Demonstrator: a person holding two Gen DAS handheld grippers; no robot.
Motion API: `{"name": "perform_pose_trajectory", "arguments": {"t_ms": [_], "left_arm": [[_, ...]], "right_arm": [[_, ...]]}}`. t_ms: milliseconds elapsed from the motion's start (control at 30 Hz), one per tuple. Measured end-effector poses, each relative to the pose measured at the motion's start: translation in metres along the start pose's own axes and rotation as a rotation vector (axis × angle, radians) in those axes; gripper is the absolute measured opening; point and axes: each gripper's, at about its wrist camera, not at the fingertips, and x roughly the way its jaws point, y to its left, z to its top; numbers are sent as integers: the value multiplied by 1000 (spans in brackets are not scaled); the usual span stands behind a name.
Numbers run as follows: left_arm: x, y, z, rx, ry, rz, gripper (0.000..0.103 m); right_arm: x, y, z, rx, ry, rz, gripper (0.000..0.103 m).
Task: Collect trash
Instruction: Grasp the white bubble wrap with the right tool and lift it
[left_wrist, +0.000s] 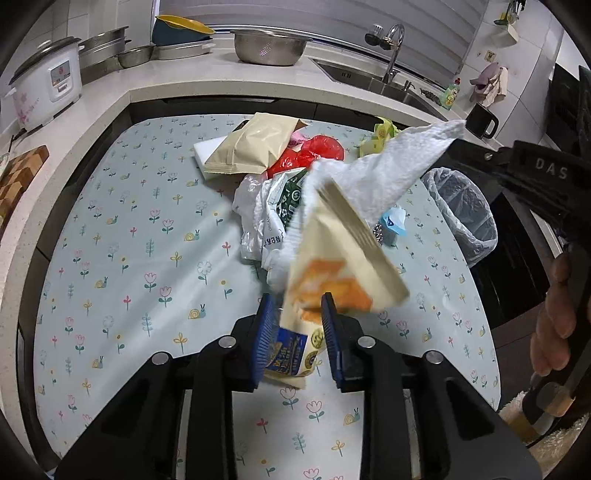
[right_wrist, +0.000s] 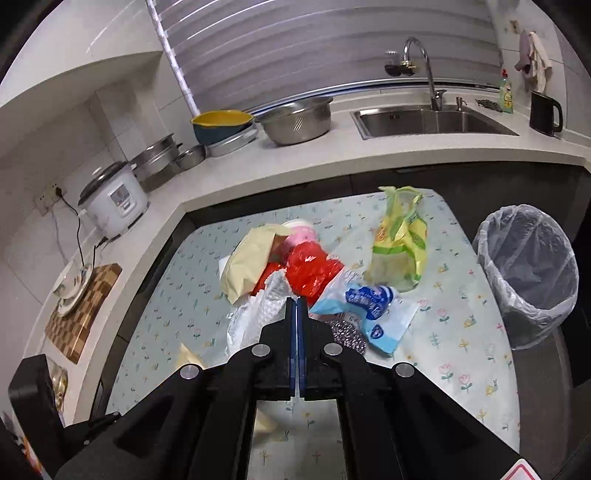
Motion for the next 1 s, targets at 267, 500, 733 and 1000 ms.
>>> {"name": "perform_pose_trajectory", "arguments": {"t_ms": [267,500,733,1000], "left_arm": [[8,-14,-8,18,46,-36,42],[39,-19,-30,-26,129,-39,73],[78,-4,-35,-144,203,-15,72],[81,-26,-32,-55,208,-17,29]], "right_arm": [[-36,-41,-6,66,-51,-78,1],[-28,-81,-55,154,68,-110,1],[-21,-96,-85,168,135,-118,1],[-14,-111,-93,208,160,-133,13]]}}
